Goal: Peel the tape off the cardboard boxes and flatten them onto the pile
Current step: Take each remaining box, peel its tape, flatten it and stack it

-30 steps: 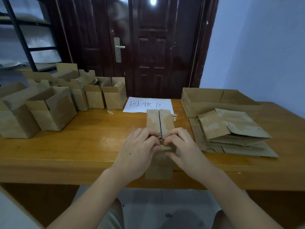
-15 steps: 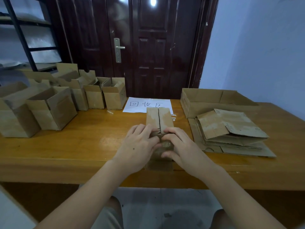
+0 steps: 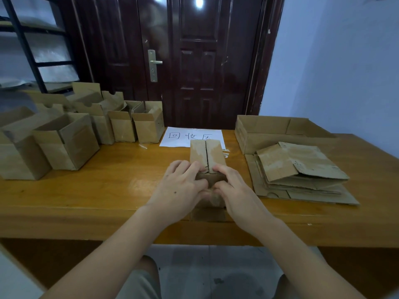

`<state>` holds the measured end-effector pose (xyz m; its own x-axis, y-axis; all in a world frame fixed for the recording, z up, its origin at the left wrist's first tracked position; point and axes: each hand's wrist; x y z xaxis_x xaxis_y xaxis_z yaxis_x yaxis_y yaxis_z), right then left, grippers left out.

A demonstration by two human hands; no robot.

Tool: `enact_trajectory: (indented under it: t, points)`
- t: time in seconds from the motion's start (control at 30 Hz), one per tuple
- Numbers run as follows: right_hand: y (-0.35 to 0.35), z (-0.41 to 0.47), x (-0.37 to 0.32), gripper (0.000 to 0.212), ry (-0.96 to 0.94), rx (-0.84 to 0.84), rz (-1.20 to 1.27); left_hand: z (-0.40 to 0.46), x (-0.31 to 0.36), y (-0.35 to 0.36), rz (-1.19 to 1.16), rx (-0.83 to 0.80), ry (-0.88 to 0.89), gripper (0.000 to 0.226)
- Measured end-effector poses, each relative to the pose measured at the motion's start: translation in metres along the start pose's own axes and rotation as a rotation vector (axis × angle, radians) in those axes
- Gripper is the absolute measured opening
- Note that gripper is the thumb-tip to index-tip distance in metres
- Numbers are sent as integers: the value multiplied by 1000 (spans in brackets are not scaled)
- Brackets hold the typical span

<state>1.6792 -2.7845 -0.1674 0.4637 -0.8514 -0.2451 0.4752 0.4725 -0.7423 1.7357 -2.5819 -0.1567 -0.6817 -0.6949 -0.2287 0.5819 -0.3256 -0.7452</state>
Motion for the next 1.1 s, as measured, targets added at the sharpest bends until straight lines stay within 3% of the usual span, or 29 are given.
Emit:
enact_trajectory:
  t: [0.17,0.3,0.4,0.57,0.7,0.9,1.0,1.1]
  points:
    - [-5,1,2,37,-49,-62,11,0,0,1,-28,28,-26,37]
    - [-9,5,3,17,-89,73,-24,7,-2,-4,-34,13,-6,48]
    - [-19,19,0,23,-117,127,-34,23,-4,-15,-56,40,21,57]
    - [-38,48,2,33,-136,332,-102,61,-15,-29,-58,193,76,47]
    - [-49,66,18,18,-259,512,-215,95,-24,-26,-34,204,89,58]
    - [-55,98,68,19,-229,455,-424,151,-28,8,1,107,58,52]
    - [-53,111,88,36,-189,379,-437,185,-31,22,-47,-103,3,37]
    - [-54,126,113,27,-133,367,-430,218,-33,30,-188,-263,-54,45]
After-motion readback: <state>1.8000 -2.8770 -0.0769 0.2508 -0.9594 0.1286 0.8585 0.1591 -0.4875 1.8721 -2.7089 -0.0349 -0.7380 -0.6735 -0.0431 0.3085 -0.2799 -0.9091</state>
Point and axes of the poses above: each hand's wrist, its own z-axis towards the middle knuckle, its own y-axis out of the palm, x = y × z, and after that the axes turned 6 degrees about x, right-handed
